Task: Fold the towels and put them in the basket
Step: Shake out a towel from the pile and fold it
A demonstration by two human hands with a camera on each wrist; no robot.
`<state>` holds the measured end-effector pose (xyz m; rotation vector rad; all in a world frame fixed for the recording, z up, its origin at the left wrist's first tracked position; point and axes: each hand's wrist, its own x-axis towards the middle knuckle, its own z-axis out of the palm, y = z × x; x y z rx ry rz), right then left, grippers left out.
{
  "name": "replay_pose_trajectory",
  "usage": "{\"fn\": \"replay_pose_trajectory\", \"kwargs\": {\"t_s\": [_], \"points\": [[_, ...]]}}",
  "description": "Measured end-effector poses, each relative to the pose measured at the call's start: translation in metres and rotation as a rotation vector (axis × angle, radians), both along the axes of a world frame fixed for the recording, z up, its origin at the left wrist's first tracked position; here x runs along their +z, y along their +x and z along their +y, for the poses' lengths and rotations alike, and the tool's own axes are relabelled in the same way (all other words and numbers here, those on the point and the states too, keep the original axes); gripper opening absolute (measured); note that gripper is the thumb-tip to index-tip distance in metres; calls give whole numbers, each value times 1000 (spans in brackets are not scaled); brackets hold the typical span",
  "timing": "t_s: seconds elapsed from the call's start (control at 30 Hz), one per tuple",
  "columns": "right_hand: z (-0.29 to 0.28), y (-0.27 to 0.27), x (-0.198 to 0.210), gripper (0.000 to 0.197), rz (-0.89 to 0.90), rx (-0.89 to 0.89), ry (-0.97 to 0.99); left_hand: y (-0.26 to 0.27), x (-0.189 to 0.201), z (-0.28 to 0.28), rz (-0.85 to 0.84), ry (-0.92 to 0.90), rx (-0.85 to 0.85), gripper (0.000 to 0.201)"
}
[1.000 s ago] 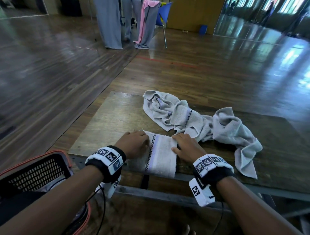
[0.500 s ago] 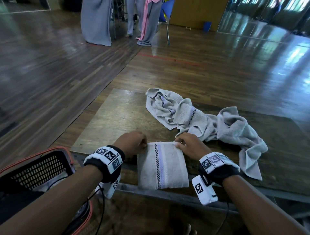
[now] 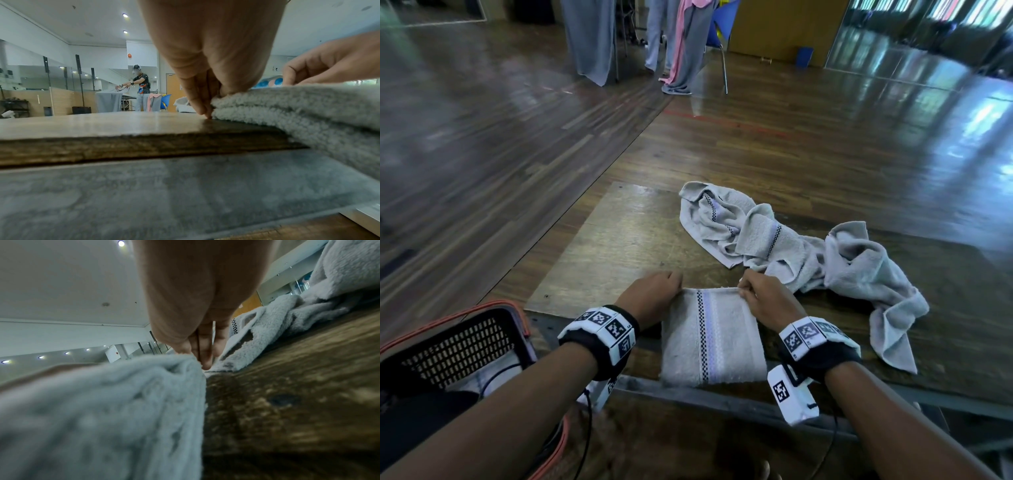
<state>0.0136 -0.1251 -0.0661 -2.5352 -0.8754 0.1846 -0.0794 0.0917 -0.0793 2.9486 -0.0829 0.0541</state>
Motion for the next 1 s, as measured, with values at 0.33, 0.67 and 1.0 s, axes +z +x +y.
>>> {"fn": "replay_pose_trajectory", "kwargs": {"t_s": [0.33, 0.67, 1.0], "points": [[13, -16, 3, 18, -485, 121, -402, -15, 14, -17, -134, 177, -60, 23], [13, -60, -19, 57, -171, -77, -401, -23, -12, -47, 160, 165, 99, 62], [-7, -35, -44, 72, -215, -190, -430, -30, -27, -11, 201, -20, 187, 62]]}}
